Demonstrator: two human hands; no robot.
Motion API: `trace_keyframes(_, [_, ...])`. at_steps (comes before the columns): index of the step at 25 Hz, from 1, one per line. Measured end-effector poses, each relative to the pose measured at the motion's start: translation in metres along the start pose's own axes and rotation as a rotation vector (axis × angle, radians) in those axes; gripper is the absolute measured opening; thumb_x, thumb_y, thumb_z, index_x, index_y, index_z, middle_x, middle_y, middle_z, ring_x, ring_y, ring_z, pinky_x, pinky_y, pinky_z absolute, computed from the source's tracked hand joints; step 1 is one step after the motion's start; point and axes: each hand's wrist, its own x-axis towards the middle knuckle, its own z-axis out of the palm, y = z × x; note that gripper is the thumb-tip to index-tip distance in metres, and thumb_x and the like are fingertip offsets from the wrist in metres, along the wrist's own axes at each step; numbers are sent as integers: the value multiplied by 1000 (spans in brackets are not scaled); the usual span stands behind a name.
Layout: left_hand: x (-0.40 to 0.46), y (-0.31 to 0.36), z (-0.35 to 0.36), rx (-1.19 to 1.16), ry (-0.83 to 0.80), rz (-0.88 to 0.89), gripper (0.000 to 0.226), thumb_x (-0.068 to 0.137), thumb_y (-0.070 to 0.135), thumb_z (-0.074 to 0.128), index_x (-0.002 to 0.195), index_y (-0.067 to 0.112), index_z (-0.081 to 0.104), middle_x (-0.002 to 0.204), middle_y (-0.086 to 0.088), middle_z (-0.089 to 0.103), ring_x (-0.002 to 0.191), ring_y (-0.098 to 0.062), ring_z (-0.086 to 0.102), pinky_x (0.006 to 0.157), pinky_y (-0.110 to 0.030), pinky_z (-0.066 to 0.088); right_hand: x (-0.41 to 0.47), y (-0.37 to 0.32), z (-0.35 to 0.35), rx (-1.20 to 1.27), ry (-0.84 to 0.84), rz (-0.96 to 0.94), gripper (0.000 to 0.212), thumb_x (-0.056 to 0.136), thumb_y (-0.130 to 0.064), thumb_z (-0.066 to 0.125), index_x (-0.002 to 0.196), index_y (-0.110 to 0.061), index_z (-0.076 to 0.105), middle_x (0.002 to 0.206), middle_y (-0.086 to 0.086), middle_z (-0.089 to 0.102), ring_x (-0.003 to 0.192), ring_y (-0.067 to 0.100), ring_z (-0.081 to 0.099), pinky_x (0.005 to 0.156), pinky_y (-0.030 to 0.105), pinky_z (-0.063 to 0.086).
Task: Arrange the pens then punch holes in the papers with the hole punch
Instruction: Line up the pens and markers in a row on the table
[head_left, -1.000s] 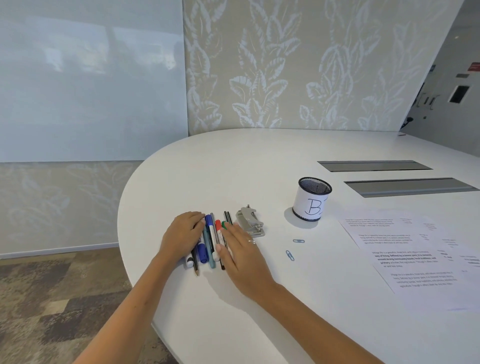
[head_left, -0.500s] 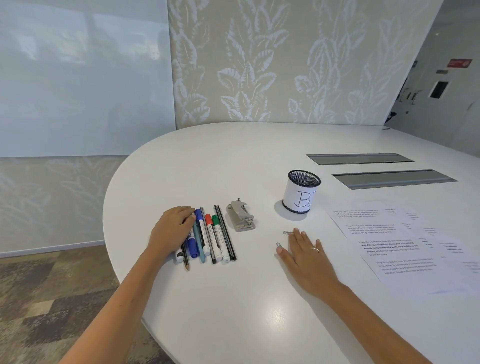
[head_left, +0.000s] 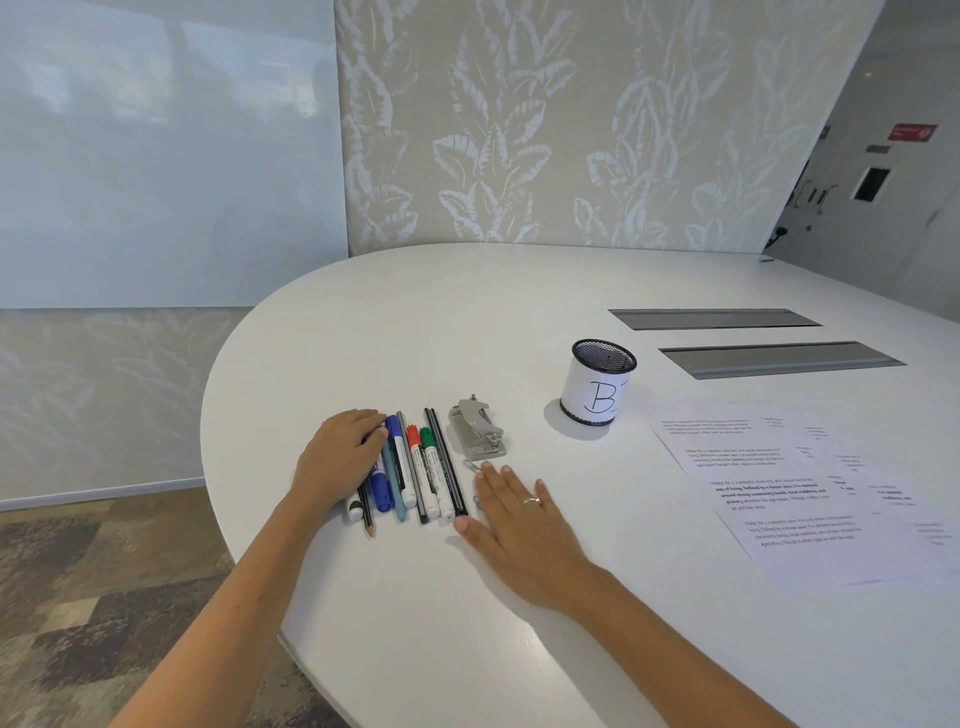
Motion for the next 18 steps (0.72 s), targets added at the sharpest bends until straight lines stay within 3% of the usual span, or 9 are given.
trace_keyframes(6, [0, -2, 0, 19, -21, -1, 39, 98, 29, 38, 131, 17, 55, 140, 0, 52, 131, -21, 40, 107, -40, 33, 0, -1, 2, 167, 72, 43, 97, 71, -70, -8, 150, -16, 11, 160, -1, 7, 147, 12, 0, 118, 37, 0])
trace_keyframes(9, [-1, 0, -1, 20, -20, -4, 39, 98, 28, 39, 131, 16, 54, 141, -1, 51, 132, -21, 39, 107, -39, 31, 1, -3, 4, 26, 46, 52, 99, 70, -70, -12, 150, -16, 11, 161, 3, 3, 147, 18, -4, 118, 43, -2])
trace_keyframes(13, [-1, 1, -2, 25, -19, 2, 39, 98, 28, 38, 131, 16, 54, 140, 0, 51, 132, -20, 39, 106, -38, 32, 8, -9, 2, 27, 4, 52, 94, 69, -70, -13, 150, -26, 7, 161, 3, -1, 147, 22, -6, 116, 50, -5])
trace_keyframes(15, [-3, 3, -4, 23, -13, 17, 37, 98, 26, 38, 129, 14, 56, 138, -1, 54, 129, -21, 41, 103, -36, 32, 10, -8, 3, 120, 89, 52, 89, 75, -70, -9, 149, -25, 14, 160, 3, 7, 147, 22, 3, 117, 50, 2])
trace_keyframes(18, [-5, 5, -5, 7, 1, 34, 35, 98, 23, 40, 124, 12, 59, 131, -3, 58, 123, -21, 46, 96, -33, 34, 22, -1, 3, 499, 380, 89, 66, 87, -56, 20, 140, -18, 33, 149, 4, 31, 137, 23, 30, 112, 44, 25])
